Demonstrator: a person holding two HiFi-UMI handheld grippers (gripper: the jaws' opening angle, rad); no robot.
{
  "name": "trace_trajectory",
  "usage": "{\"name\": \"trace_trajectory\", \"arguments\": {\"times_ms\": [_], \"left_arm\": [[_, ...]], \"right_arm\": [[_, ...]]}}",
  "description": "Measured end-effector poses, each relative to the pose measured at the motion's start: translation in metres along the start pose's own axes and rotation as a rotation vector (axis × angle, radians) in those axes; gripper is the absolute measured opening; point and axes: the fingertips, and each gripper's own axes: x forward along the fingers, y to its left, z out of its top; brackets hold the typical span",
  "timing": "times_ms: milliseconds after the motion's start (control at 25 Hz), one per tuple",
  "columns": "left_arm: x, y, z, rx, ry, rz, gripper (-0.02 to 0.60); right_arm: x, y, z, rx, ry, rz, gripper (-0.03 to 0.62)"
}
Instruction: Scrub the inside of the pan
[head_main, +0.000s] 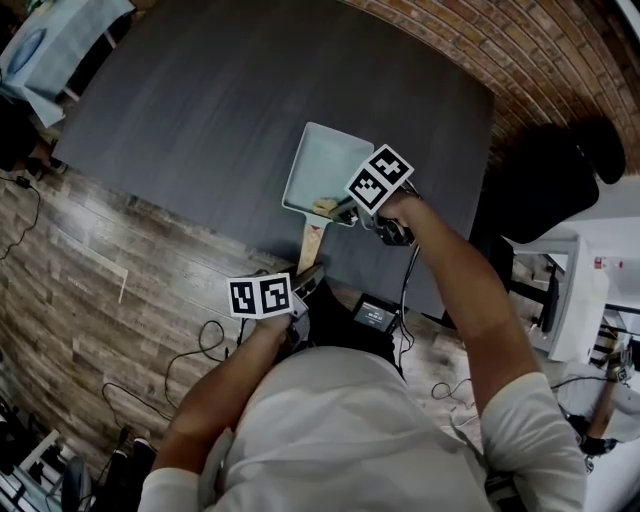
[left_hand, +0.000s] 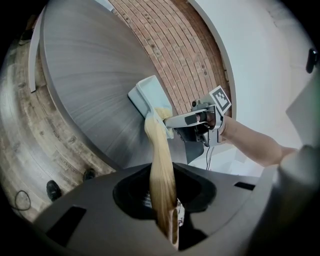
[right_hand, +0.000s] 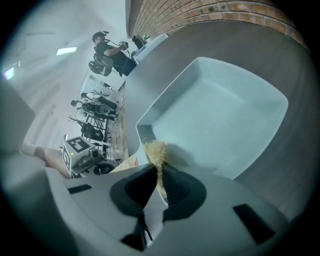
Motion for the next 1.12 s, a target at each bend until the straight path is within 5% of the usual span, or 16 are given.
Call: {"name": "trace_trajectory", "arguments": {"times_ms": [400, 800, 960, 1120], "left_arm": [[-0.001, 0.0, 0.0, -0.008, 0.003, -0.011, 0.087], [-0.003, 0.001, 0.0, 0.001, 0.02, -0.016, 0.087], [-0.003, 0.001, 0.0, 0.025, 0.036, -0.011, 0.089], [-0.001, -0.002, 0.002, 0.13, 0.059, 0.006, 0.094]], "right_arm": [[-0.011, 0.009, 0.004, 0.07, -0.102, 0.054, 0.04], [-0.057, 0.035, 0.025, 0.108, -0.446, 0.175, 0.04], [-0.082, 0.011, 0.022, 0.093, -0.556, 0.055, 0.041], [-0.102, -0.039, 0.011, 0.082, -0.568, -0.204, 0.041]]}}
